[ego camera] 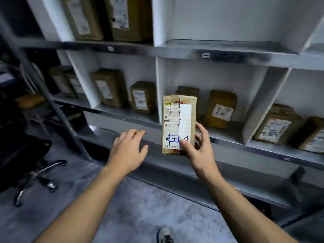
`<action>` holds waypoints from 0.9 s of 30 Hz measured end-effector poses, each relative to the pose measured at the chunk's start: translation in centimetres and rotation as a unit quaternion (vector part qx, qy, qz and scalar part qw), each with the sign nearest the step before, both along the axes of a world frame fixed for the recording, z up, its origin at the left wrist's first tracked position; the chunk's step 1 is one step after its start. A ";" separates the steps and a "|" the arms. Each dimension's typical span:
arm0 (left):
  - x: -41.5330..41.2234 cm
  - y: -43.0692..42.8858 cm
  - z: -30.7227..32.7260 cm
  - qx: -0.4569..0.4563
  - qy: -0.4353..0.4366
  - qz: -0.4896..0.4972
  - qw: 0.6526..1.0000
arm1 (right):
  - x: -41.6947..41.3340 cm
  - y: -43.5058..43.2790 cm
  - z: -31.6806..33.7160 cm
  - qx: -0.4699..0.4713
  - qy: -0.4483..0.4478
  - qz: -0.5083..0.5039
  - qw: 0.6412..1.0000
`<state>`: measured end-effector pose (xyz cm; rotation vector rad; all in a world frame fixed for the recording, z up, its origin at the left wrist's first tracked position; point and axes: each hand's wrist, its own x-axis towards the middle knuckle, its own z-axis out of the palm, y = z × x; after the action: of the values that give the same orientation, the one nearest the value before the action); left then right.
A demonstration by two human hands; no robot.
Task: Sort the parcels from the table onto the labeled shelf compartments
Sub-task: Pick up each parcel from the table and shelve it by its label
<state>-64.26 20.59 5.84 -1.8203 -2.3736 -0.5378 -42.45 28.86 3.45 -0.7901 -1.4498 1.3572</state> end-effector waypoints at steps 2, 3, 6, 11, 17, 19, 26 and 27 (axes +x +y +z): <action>-3.9 -0.3 0.3 -0.026 0.013 0.041 0.999 | -4.6 0.9 0.0 -0.001 0.011 0.041 0.999; -5.8 -0.5 0.6 -0.034 0.020 0.059 0.997 | -6.9 1.3 -0.1 -0.002 0.015 0.060 0.998; -11.6 -0.5 1.8 -0.049 0.045 0.108 0.992 | -13.6 2.7 0.3 -0.003 0.022 0.109 0.994; -20.3 -0.5 4.4 -0.055 0.073 0.182 0.979 | -25.0 5.3 1.8 0.015 0.046 0.171 0.984; -28.4 -2.5 5.2 -0.017 0.066 0.252 0.965 | -36.4 6.1 4.4 0.056 0.059 0.218 0.973; -31.0 -3.3 5.0 -0.018 0.068 0.265 0.962 | -39.7 6.0 5.0 0.057 0.061 0.228 0.970; -42.0 -4.9 4.6 -0.002 0.073 0.282 0.957 | -51.9 4.6 6.4 0.056 0.068 0.245 0.965; -43.9 -4.9 4.7 0.002 0.074 0.279 0.957 | -53.7 4.4 6.6 0.056 0.071 0.242 0.966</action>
<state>-108.21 15.67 10.56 -1.0533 -2.6021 -0.3214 -96.17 33.22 10.01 -0.2591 -1.6513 1.6358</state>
